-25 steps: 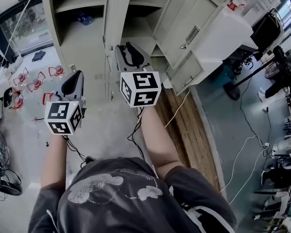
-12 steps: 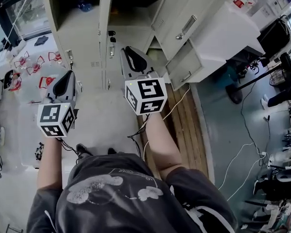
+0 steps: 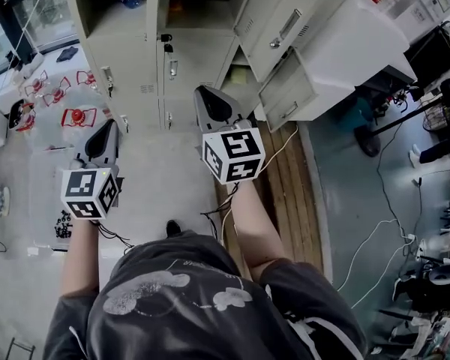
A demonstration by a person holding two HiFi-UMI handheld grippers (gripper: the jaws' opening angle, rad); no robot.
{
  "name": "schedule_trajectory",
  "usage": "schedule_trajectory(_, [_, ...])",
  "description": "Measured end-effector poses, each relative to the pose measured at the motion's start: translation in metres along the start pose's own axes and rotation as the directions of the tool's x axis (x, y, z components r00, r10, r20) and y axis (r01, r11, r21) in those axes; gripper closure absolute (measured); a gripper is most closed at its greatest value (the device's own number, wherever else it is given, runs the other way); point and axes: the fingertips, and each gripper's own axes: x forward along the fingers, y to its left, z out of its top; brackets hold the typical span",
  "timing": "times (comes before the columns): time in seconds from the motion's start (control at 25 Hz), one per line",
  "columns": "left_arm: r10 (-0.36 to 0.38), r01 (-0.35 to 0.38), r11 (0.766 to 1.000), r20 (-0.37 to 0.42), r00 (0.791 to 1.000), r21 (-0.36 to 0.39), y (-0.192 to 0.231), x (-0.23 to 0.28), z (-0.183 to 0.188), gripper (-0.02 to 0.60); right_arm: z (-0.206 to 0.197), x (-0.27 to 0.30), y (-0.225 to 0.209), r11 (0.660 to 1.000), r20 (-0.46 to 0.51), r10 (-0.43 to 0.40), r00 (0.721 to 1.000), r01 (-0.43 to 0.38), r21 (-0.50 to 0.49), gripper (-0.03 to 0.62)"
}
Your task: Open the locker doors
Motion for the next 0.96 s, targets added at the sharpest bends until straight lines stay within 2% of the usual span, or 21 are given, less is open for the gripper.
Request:
schedule_trajectory(0.36, [-0.018,0.017,0.999,-0.021,1.0,-0.044,-0.011,-0.035,-0.023,0.572,-0.032,-0.041,0.005,0.999,-0.083,-0.047,0.995,0.047,-0.001,0.565])
schedule_trajectory(0.68, [0.002,-0.003,0.998,-0.02,1.0,-0.063,-0.005,-0.102,-0.034,0.572,-0.029,-0.08,0.05,0.997,-0.079,-0.077,0.994,0.075,-0.026,0.565])
schedule_trajectory(0.96, [0.0,-0.001,0.998,-0.011,1.0,-0.069,-0.01,-0.155,-0.043,0.572,-0.032,-0.117,0.098,0.998,-0.084,-0.065,0.994,0.064,-0.016,0.565])
